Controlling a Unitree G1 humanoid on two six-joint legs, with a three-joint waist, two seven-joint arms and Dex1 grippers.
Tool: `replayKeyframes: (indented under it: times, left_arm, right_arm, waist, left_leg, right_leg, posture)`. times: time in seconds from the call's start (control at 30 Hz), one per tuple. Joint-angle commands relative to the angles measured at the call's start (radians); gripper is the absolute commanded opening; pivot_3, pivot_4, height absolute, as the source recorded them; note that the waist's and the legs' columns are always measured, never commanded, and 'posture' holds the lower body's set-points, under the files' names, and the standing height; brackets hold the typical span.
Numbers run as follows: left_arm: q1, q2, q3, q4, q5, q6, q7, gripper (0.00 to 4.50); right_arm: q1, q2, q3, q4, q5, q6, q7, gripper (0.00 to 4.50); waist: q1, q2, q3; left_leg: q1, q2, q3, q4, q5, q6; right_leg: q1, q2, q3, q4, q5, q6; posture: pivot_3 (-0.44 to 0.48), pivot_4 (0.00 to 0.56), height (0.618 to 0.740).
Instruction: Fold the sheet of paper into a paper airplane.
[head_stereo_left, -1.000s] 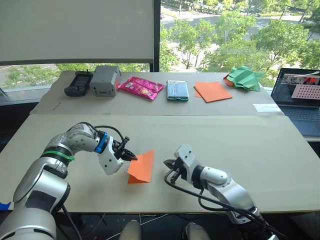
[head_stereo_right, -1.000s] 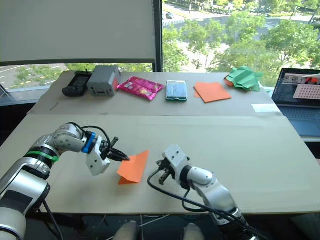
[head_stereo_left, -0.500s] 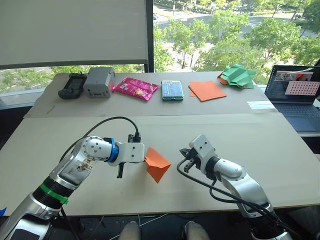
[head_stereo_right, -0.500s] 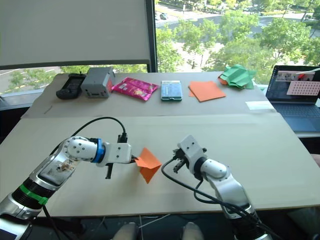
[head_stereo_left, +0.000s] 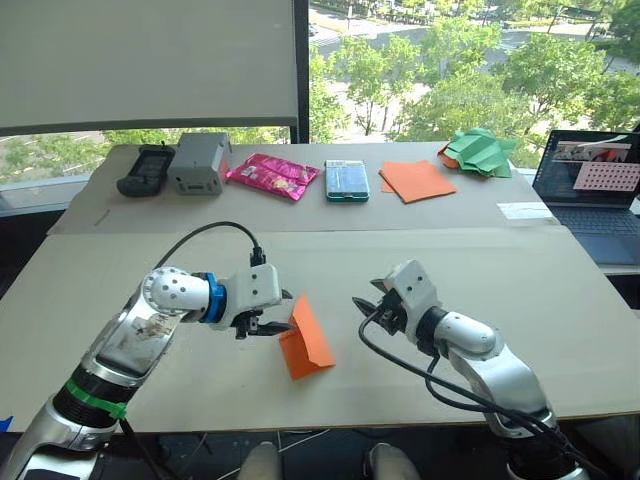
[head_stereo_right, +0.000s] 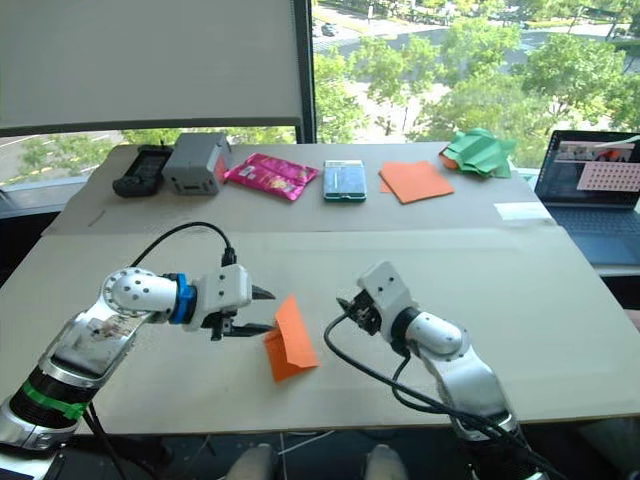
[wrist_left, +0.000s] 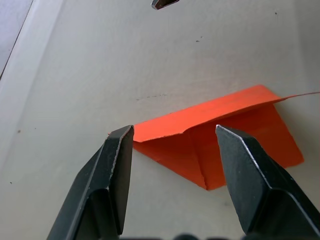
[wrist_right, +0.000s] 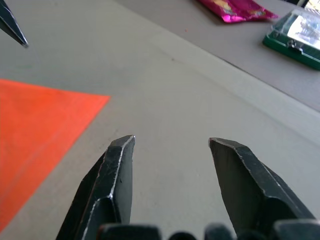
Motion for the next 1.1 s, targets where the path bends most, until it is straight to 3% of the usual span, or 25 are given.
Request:
replayKeyframes:
  times: [0.03, 0.23, 0.73, 0.83, 1.1]
  left_arm:
    - [0.038, 0.050, 0.052, 0.012, -0.036, -0.040, -0.039, 2.78]
    - [0.034, 0.048, 0.081, 0.158, -0.015, -0.083, 0.008, 2.78]
    - [0.090, 0.030, 0.096, 0.101, -0.070, -0.001, 0.060, 2.78]
    - [0.094, 0.036, 0.102, 0.110, -0.080, -0.009, 0.053, 2.78]
    - [0.129, 0.042, 0.121, 0.136, -0.084, -0.049, 0.057, 2.78]
  right_arm:
    - [0.008, 0.003, 0.038, -0.133, 0.120, 0.074, 0.054, 4.29]
    - [-0.011, 0.005, 0.130, -0.119, 0.134, 0.136, 0.025, 4.40]
    - [-0.009, 0.005, 0.339, -0.094, -0.068, 0.223, -0.201, 4.40]
    - [0.034, 0.027, 0.303, -0.109, -0.074, 0.230, -0.242, 3.58]
    - [0.081, 0.078, 0.262, -0.120, -0.095, 0.200, -0.298, 0.77]
  waist:
    - [-0.005, 0.000, 0.000]
    - [0.000, 0.000, 0.002]
    - [0.009, -0.001, 0.004]
    - [0.010, -0.001, 0.003]
    - [0.006, 0.000, 0.004]
  left_leg:
    - [0.001, 0.000, 0.000, 0.000, 0.000, 0.000]
    - [0.000, 0.000, 0.000, 0.002, -0.005, -0.009]
    - [-0.001, 0.000, 0.001, 0.002, -0.005, -0.008]
    - [-0.001, 0.000, 0.001, 0.002, -0.005, -0.009]
    - [-0.001, 0.000, 0.001, 0.002, -0.006, -0.010]
  right_leg:
    - [0.000, 0.000, 0.000, 0.000, 0.000, 0.000]
    - [-0.003, -0.001, 0.000, -0.004, -0.001, -0.001]
    - [-0.004, -0.001, -0.001, -0.002, -0.001, -0.001]
    - [-0.004, -0.002, -0.001, -0.003, -0.001, -0.001]
    - [-0.006, -0.002, -0.001, -0.003, -0.001, -0.001]
  posture:
    - [0.000, 0.150, 0.706]
    - [0.000, 0.150, 0.706]
    - [0.000, 0.150, 0.706]
    - [0.000, 0.150, 0.706]
    - [0.000, 0.150, 0.706]
